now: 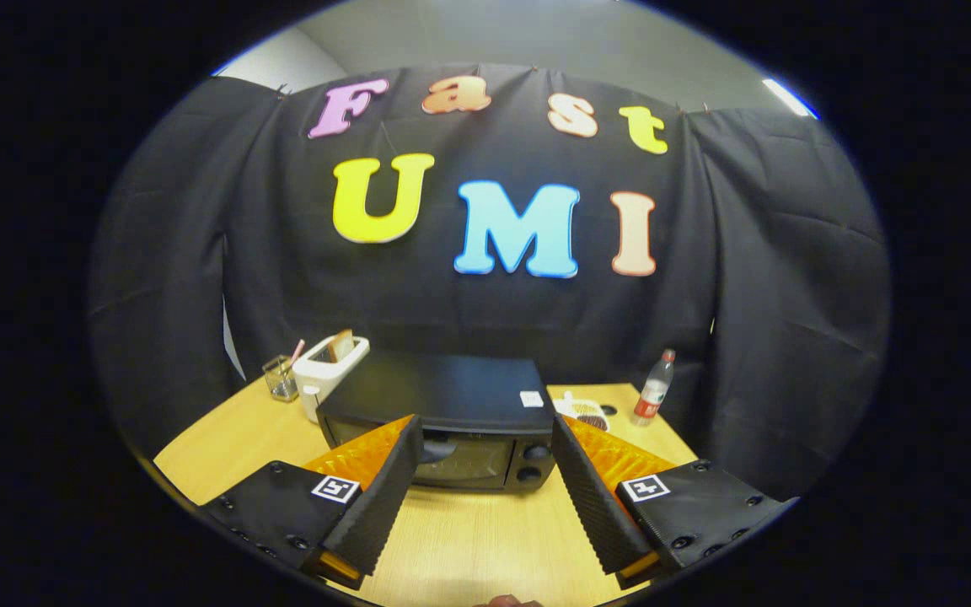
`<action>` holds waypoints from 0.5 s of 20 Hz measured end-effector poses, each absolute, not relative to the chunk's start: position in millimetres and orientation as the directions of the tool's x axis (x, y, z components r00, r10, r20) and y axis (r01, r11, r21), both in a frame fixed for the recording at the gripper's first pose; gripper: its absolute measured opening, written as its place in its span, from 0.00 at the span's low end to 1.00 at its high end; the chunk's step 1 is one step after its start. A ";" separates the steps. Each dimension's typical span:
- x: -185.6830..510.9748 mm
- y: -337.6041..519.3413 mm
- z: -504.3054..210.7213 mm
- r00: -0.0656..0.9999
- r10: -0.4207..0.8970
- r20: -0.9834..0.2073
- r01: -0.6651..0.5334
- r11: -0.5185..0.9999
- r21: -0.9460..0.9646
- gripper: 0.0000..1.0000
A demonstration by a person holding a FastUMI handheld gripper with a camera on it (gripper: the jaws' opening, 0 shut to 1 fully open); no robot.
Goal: Open the toaster oven, put the food inside, and close the toaster oven door.
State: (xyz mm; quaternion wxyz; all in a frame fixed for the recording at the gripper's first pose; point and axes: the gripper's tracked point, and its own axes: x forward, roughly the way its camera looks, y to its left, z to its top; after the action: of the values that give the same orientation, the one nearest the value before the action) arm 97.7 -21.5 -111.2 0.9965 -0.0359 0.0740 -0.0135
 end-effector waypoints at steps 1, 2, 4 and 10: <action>94.7 -28.3 -91.2 0.995 -0.030 -0.098 0.023 0.997 -0.072 0.97; 90.1 -34.7 -73.4 0.998 -0.029 -0.058 0.025 0.998 -0.066 0.97; 80.5 -44.8 -42.2 1.000 -0.010 0.014 0.010 0.999 -0.046 0.97; 59.8 -79.6 -24.6 0.997 0.052 0.065 -0.048 0.997 -0.059 0.97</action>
State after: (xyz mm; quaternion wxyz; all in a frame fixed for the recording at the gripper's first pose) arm 59.8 -79.6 -24.6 0.9987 -0.0287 -0.0330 0.0251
